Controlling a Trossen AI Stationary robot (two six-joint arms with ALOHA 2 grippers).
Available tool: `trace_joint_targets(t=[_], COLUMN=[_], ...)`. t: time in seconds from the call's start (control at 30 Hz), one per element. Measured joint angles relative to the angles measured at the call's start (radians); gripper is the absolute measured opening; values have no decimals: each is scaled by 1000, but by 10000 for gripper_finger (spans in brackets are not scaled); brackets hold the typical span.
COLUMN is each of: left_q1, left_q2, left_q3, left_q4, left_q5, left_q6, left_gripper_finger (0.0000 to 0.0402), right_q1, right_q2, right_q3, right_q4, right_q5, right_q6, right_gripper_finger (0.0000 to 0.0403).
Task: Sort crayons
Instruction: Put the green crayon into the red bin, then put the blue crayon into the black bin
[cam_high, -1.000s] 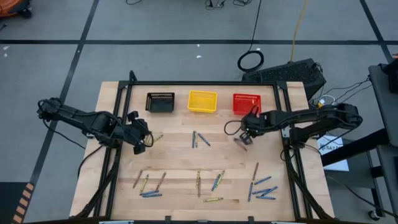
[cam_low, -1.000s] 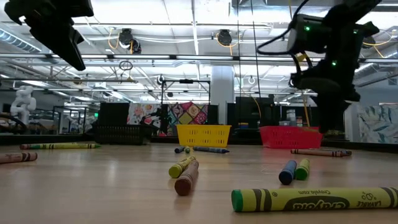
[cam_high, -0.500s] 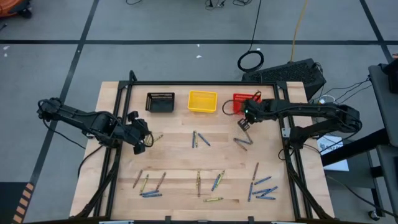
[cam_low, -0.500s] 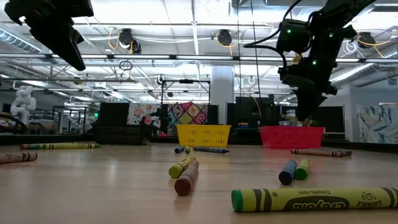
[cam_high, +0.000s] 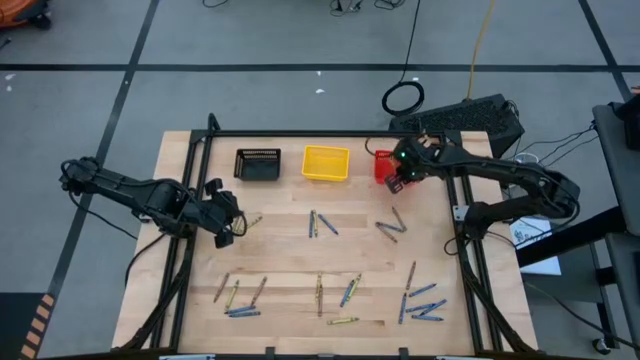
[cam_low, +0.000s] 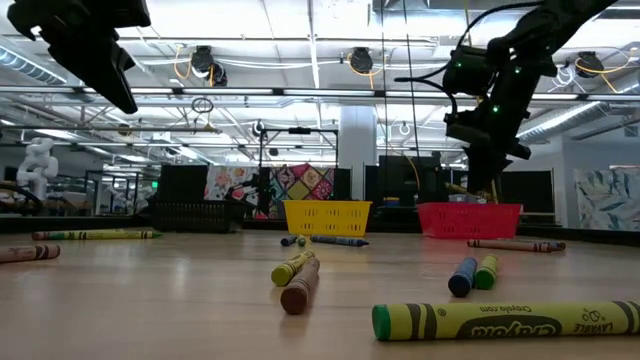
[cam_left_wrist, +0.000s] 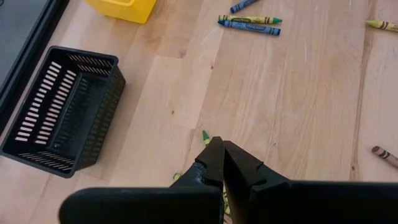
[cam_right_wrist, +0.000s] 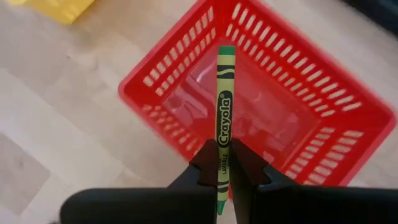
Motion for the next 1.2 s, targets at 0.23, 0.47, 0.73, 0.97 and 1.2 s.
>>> trace_joint_targets(t=[0.23,0.47,0.73,0.97,1.2], left_q1=[0,0,0,0,0], left_q2=[0,0,0,0,0], left_q3=[0,0,0,0,0], left_q4=[0,0,1,1,0], left_q5=[0,0,0,0,1], left_q6=[0,0,-2,-2,-2], left_gripper_finger=[8,8,8,8,8], right_q1=[-72,-127,-129,-129,-129], right_q2=[0,0,85,133,133], right_q3=[0,0,-1,-1,-1], right_q4=[8,42,60,116,113], right_q5=[-1,-79,-76,-49,-49], right_q6=[-48,-84,-109,-111,-128], right_gripper_finger=[0,1,6,28,61])
